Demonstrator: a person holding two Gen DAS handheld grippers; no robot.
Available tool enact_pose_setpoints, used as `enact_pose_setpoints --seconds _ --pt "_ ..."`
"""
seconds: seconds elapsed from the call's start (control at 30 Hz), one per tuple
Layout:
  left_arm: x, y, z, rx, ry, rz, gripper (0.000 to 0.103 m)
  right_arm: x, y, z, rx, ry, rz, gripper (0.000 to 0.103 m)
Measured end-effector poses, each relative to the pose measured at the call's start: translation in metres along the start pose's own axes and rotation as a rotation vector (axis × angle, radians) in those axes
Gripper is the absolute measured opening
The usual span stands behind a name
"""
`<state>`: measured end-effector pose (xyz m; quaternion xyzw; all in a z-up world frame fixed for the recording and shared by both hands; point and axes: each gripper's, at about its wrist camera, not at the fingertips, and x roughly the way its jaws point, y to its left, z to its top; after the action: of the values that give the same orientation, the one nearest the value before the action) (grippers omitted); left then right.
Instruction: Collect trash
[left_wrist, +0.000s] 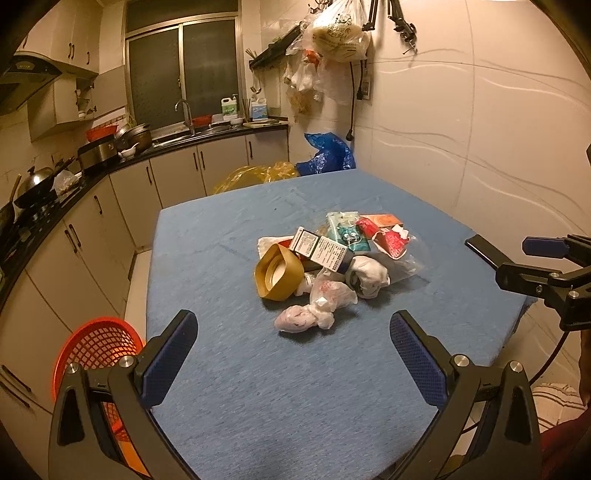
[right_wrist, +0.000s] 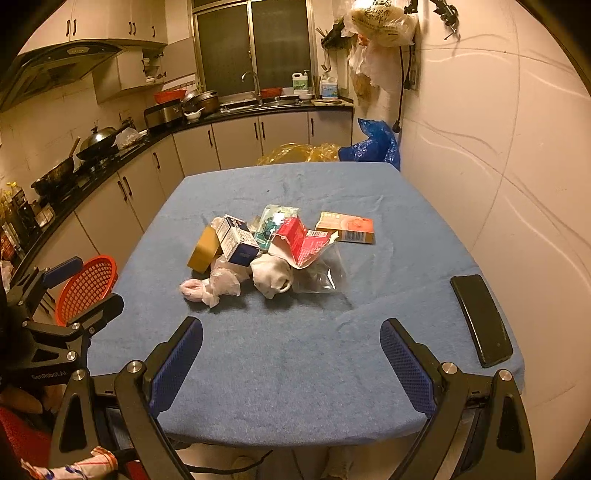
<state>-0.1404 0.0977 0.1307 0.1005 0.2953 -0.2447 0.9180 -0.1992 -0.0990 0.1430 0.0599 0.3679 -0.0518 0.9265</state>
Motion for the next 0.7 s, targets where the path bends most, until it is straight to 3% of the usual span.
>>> enact_pose_setpoints --seconds 0.7 --pt "0.015 -0.008 0.007 -0.011 0.032 0.015 0.103 0.019 -0.018 0.006 0.017 0.038 0.044 0.099"
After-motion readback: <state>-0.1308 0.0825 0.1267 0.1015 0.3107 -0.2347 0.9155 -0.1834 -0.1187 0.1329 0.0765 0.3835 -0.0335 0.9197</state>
